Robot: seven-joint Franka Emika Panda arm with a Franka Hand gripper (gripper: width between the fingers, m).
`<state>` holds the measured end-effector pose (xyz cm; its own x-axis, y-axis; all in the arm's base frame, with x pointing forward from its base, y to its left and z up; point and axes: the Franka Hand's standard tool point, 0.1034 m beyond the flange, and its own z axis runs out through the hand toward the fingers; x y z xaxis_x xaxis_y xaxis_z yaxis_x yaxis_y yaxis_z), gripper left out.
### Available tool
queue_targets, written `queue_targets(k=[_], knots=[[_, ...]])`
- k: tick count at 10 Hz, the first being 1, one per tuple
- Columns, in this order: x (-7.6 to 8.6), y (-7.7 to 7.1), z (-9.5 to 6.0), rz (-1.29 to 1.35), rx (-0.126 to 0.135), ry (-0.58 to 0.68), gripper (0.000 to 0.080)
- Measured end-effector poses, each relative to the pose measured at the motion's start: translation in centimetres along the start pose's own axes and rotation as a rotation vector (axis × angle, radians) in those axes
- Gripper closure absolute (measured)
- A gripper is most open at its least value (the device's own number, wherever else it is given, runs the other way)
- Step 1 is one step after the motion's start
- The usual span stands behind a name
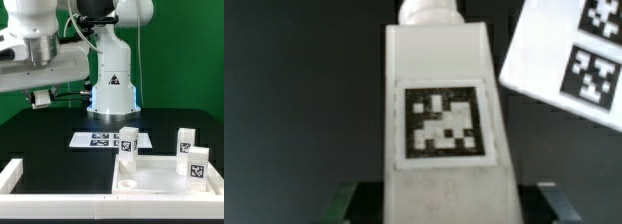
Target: Assemble square table
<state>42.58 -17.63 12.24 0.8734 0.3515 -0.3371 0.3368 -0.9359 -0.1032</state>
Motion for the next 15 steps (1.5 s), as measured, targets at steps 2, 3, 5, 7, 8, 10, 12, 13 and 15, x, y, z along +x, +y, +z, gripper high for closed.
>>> queue_targets(k=[2,3,5,7,8,10,12,13,15], knots=[[0.5,0.1,0.1,0.011,-0.01,0.105,0.0509],[1.4,-1.1,0.7,0.034,-0.017,0.172,0.0509],[6.4,-4.1,-2.4,0.11,0.007,0.286,0.0509],[7.5,-4.3,-6.3,0.126,0.021,0.369,0.0509],[7.3,-3.5,-5.4,0.13,-0.025,0.454,0.0509],[6.7,-3.1,-4.8,0.128,-0.057,0.533,0.0509],[7.5,-3.3,-4.7,0.16,-0.149,0.687,0.0509],[10.3,-5.3,-6.2,0.201,-0.14,0.729,0.0509],[14.9,-9.0,-12.2,0.315,-0.092,0.865,0.0509]])
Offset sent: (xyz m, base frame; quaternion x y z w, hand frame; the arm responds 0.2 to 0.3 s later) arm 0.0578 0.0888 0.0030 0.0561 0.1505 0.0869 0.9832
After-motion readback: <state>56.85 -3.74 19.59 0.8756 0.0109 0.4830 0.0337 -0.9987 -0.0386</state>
